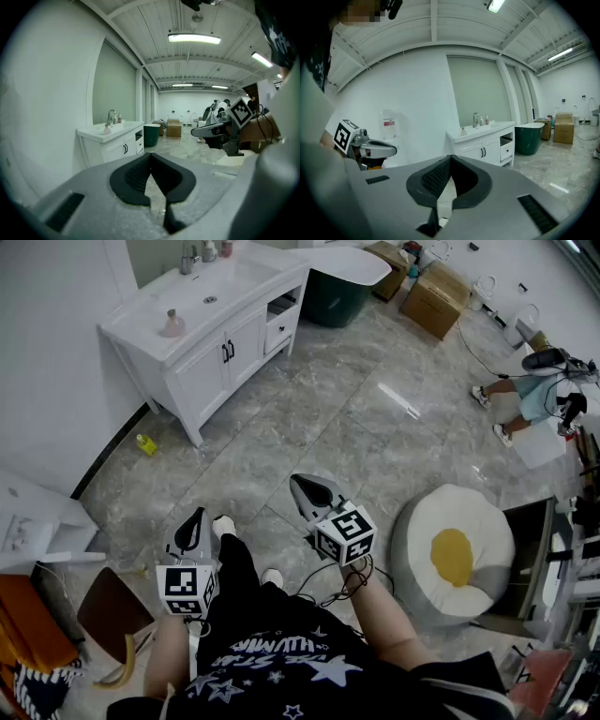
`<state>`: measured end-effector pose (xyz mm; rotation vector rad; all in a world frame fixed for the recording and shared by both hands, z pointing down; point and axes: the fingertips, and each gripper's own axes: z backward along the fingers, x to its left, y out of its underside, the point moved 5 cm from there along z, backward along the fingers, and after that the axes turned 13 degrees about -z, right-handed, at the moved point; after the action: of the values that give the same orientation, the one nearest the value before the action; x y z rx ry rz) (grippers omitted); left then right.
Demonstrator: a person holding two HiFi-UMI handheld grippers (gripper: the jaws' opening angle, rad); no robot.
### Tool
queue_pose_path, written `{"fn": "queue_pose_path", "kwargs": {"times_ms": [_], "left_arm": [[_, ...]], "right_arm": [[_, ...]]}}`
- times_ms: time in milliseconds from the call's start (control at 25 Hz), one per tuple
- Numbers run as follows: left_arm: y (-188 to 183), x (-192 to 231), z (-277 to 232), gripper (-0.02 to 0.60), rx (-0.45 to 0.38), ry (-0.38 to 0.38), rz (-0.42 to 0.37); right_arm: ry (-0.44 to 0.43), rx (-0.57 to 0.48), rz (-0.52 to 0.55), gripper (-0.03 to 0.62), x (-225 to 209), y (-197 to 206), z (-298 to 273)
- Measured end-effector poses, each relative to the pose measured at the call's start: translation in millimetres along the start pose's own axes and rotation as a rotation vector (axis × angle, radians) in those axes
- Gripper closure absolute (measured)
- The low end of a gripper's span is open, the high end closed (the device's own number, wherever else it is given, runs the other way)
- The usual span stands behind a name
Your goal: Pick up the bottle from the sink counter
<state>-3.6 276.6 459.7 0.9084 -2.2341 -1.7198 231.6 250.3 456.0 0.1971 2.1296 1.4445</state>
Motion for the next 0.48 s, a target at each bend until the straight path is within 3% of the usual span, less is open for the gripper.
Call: {"fn": "queue_pose_path", "kwargs": {"times_ms": [480], "left_arm": [[19.0, 55.0, -21.7, 0.565, 0.024, -0.077, 0.046]], "right_arm": [[-0.039, -0.011, 0.014, 0.592, -4.2, -24.7, -66.6]]}}
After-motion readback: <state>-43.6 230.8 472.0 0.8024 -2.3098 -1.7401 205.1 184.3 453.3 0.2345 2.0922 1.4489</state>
